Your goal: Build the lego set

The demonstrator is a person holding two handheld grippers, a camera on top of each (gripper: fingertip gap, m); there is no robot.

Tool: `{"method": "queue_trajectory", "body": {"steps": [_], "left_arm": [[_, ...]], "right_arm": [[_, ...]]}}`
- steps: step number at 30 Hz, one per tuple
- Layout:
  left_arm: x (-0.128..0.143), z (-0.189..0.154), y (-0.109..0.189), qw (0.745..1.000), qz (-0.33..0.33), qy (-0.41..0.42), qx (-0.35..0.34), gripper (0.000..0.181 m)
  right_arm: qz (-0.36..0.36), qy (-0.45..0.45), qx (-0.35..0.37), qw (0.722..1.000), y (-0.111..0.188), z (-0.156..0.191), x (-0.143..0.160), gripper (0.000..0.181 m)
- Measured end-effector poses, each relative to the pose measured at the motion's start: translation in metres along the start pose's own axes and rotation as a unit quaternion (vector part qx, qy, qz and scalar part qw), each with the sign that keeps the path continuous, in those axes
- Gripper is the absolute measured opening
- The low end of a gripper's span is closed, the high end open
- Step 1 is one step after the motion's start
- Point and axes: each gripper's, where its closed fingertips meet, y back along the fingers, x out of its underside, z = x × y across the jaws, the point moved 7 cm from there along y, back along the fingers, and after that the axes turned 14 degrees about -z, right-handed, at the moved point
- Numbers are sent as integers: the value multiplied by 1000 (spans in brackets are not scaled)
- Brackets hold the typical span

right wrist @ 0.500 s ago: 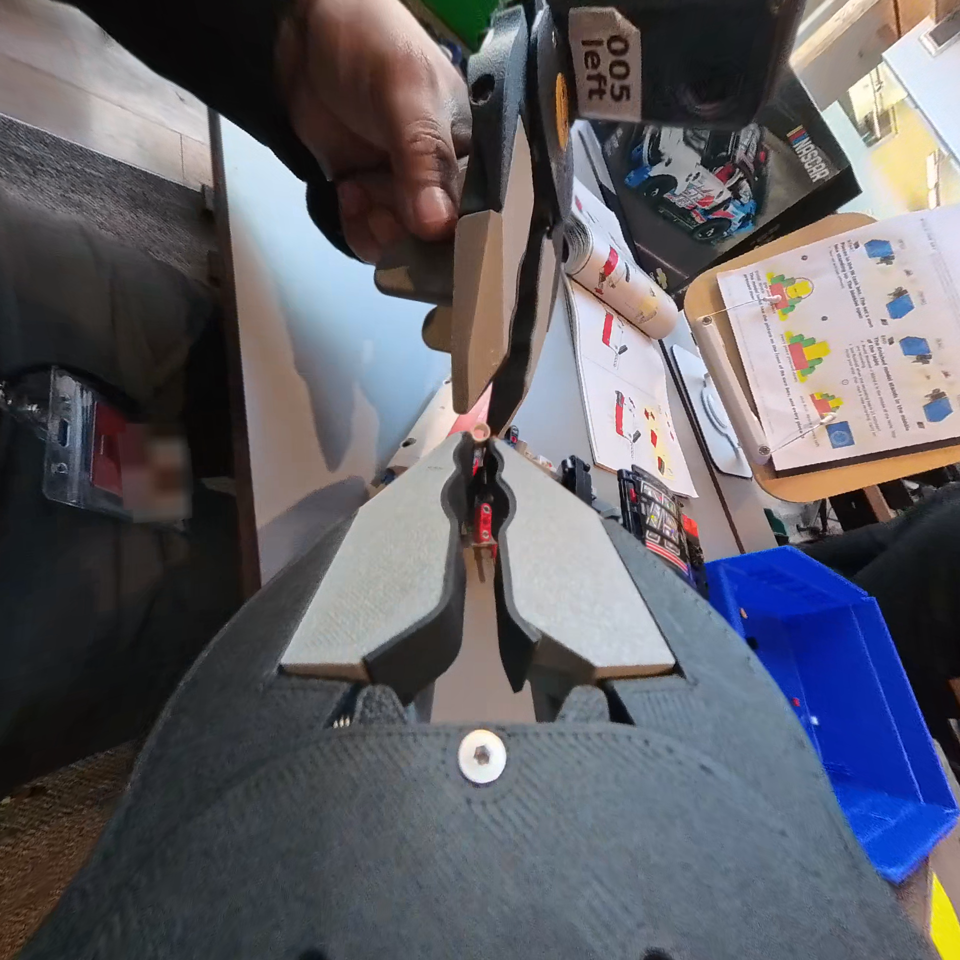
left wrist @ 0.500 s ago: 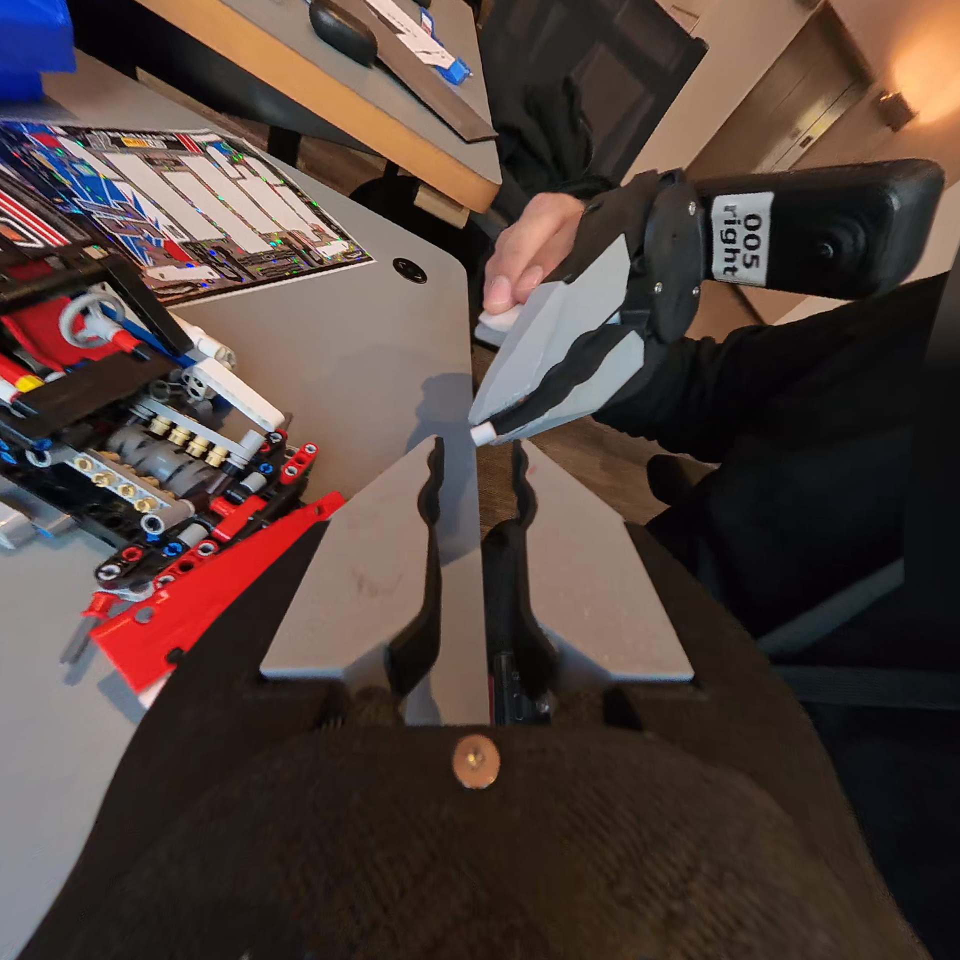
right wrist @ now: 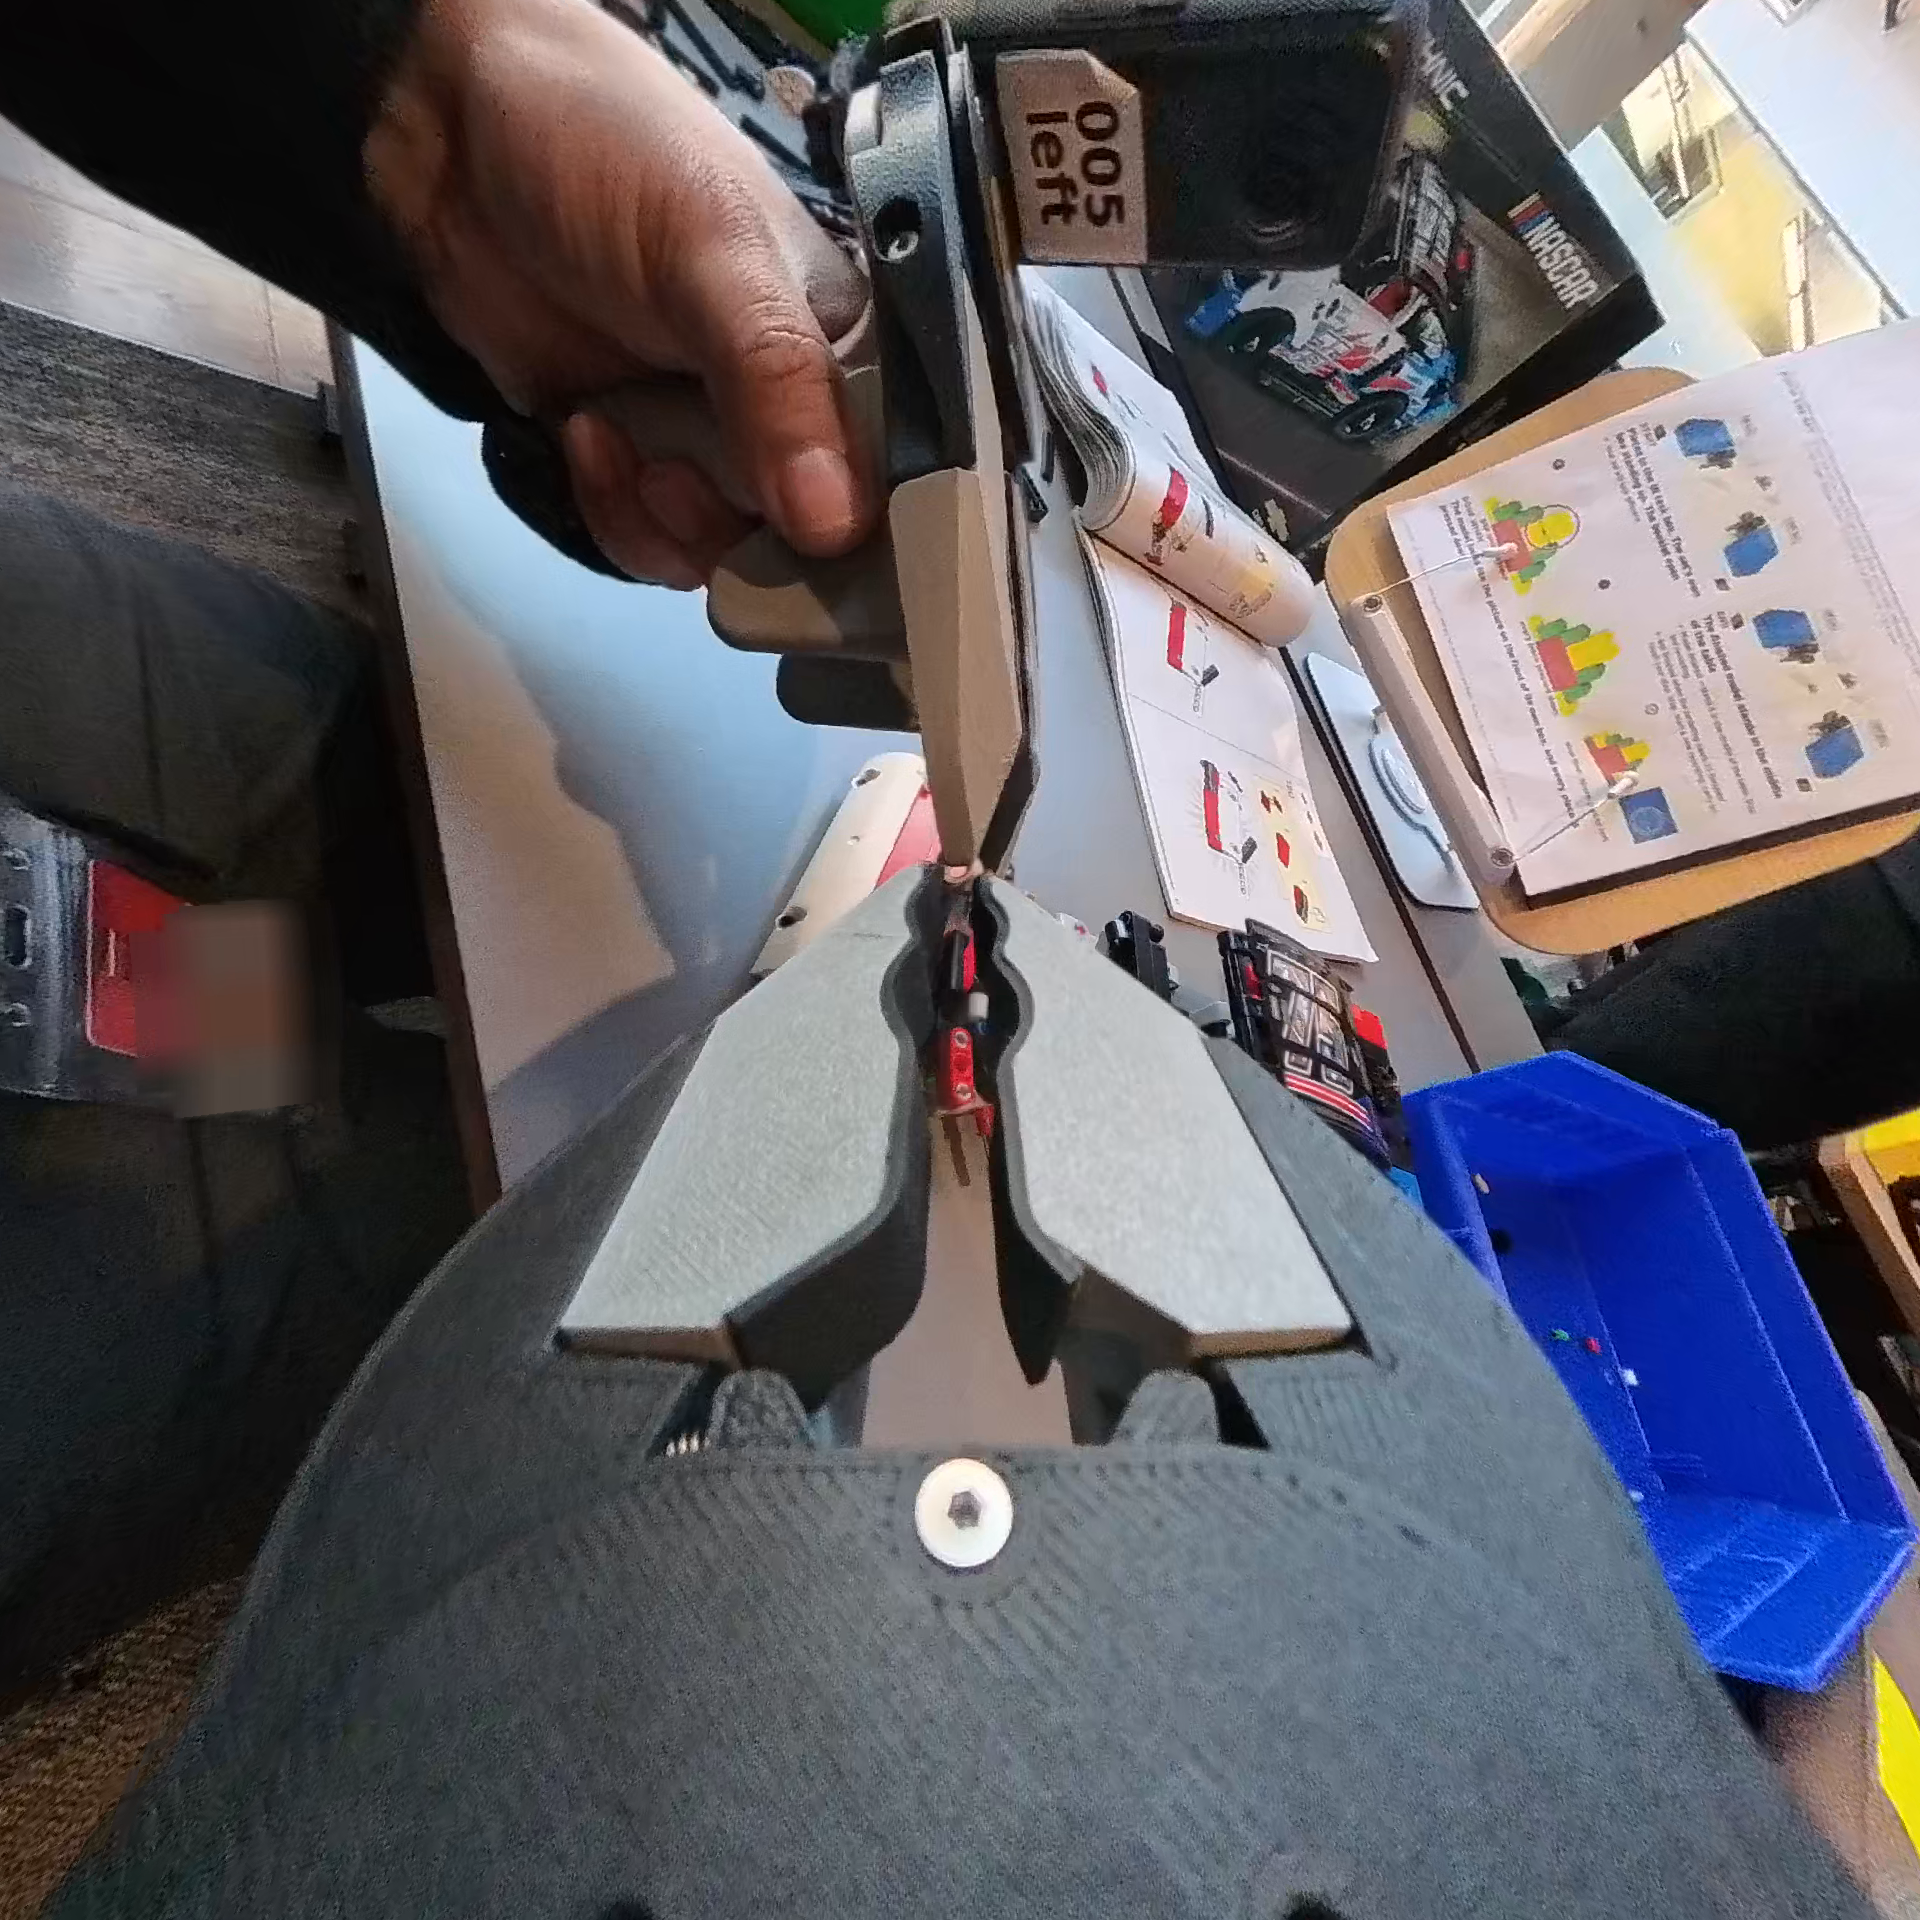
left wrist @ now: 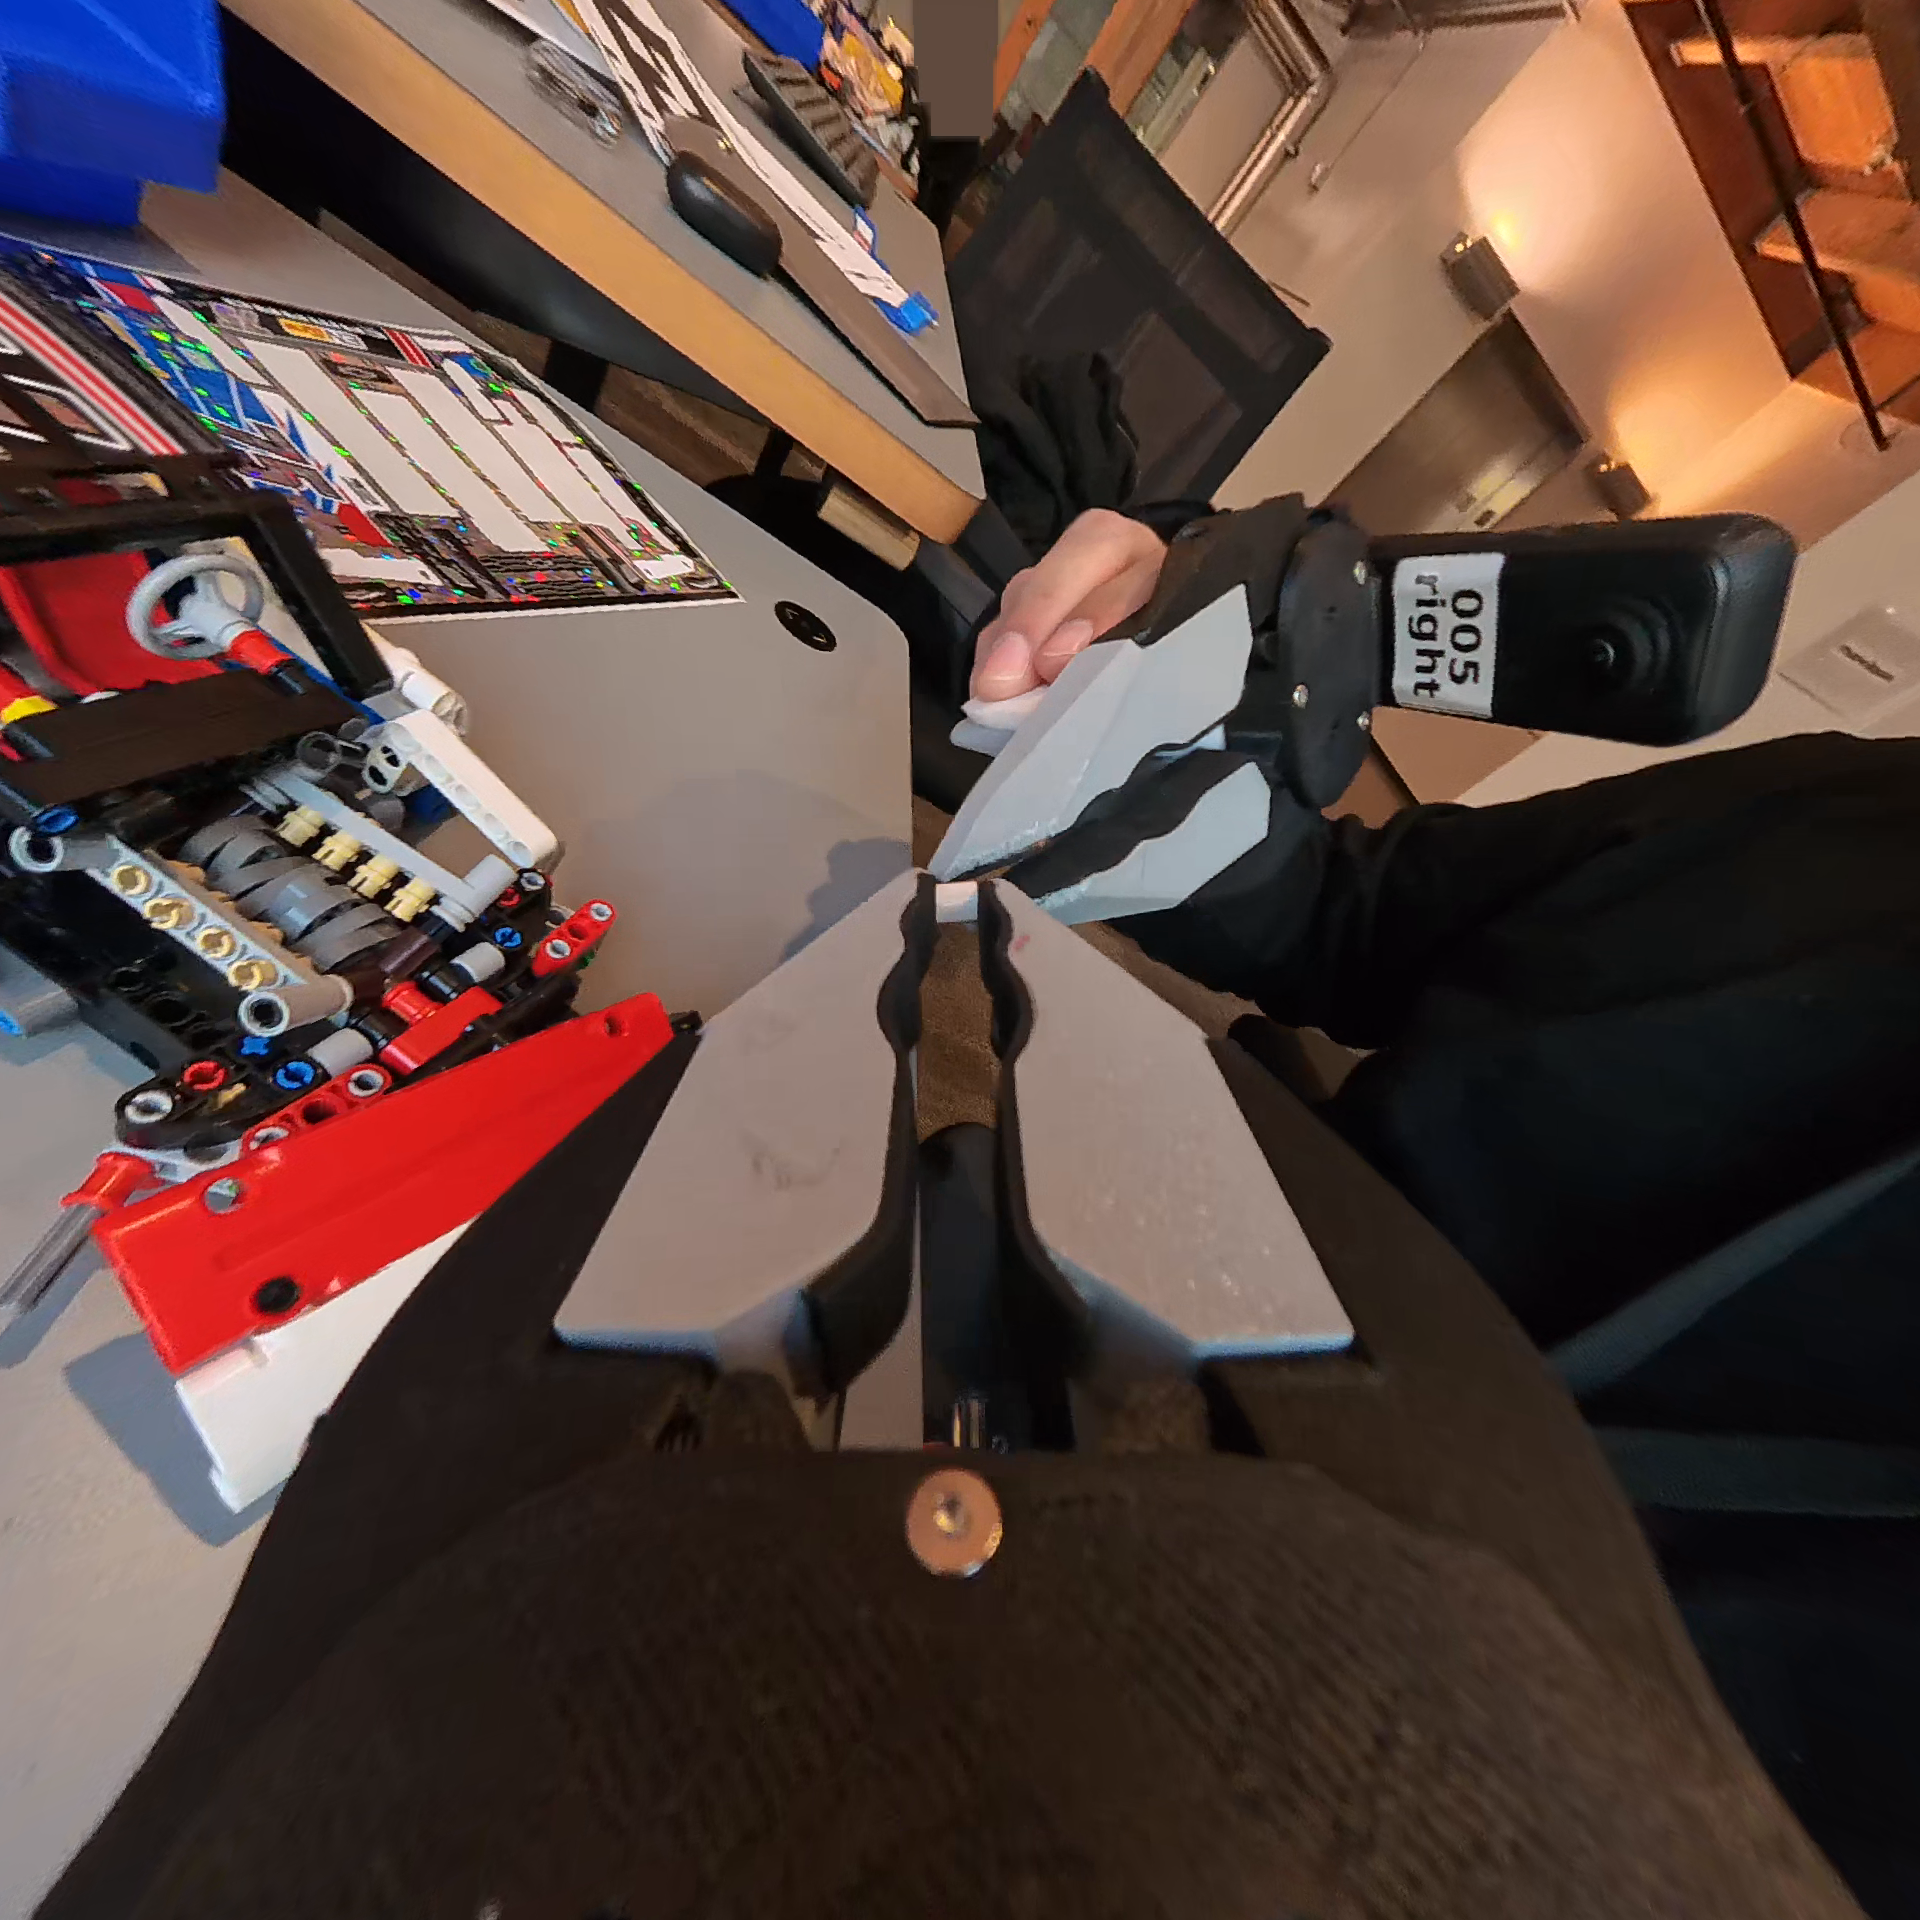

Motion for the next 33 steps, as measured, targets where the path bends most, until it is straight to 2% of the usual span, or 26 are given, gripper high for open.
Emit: {"method": "queue_trajectory", "body": {"steps": [5, 10, 14, 18, 26, 33], "left_arm": [[-4, 2, 8, 999, -40, 10, -2, 5], [-9, -5, 12, 992, -89, 59, 62, 5], [-11, -15, 10, 984, -104, 89, 115, 5], [-10, -21, 7, 978, -102, 109, 142, 5], [-13, -22, 9, 966, -124, 150, 173, 5], [-11, -25, 6, 970, -112, 145, 158, 4]], "right_arm": [[-17, -22, 29, 999, -2, -3, -1, 3], [-104, -99, 24, 989, 7, -10, -8, 4], [-145, -92, 17, 985, 13, -12, -17, 5], [-171, -46, 22, 984, 18, -11, -30, 2], [-191, -19, 19, 981, 31, -17, -39, 2], [-117, 8, 1, 993, 24, -13, -34, 1]]}}
